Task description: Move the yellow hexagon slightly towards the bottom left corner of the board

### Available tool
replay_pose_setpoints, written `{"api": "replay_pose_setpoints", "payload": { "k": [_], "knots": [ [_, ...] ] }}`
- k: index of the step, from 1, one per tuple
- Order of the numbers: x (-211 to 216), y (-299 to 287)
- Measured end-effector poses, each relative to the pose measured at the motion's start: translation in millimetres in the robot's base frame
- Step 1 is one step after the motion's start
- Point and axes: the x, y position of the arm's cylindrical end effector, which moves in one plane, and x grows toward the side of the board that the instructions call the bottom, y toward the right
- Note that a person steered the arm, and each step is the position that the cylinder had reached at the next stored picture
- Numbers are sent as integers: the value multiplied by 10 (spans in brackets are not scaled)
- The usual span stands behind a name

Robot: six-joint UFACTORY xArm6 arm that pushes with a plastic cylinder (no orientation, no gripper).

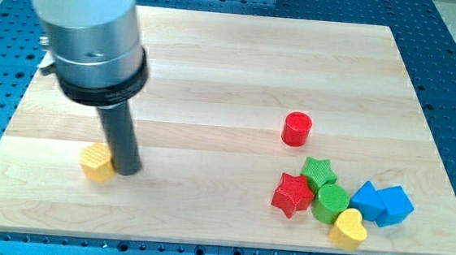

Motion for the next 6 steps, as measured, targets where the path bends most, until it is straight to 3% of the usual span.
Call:
{"api": "replay_pose_setpoints", "payload": {
  "k": [1,3,6],
  "knots": [
    [63,-67],
    [63,491],
    [-38,397]
  ]
}}
